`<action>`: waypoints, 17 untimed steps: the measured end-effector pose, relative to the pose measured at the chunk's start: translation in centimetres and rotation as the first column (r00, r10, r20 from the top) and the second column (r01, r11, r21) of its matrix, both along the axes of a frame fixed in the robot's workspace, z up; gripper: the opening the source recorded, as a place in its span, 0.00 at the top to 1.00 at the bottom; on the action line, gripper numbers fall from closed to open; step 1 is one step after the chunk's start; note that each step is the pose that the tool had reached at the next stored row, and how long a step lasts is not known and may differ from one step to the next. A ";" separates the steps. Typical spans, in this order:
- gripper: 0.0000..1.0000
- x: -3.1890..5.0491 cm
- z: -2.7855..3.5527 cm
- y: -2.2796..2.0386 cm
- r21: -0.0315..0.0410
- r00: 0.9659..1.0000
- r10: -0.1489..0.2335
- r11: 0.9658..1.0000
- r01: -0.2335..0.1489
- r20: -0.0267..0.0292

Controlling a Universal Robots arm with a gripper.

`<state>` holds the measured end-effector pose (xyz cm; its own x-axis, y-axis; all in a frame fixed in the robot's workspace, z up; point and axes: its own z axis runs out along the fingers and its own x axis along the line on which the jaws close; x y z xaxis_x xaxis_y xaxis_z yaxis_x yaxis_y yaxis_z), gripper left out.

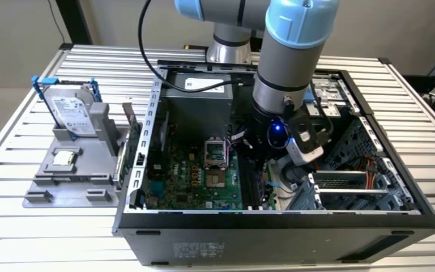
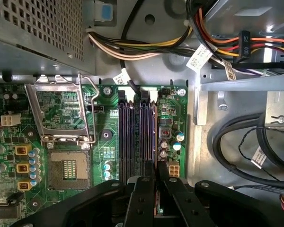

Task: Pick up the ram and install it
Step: 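Insert the ram into the slot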

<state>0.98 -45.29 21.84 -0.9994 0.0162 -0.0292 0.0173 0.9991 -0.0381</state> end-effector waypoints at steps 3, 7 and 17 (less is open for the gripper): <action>1.00 0.00 -0.06 0.01 0.000 1.000 0.000 1.000 0.000 -0.003; 1.00 0.00 -0.21 0.01 0.001 1.000 0.000 1.000 0.000 -0.004; 1.00 0.00 -0.35 0.01 0.001 1.000 -0.024 1.000 0.024 -0.004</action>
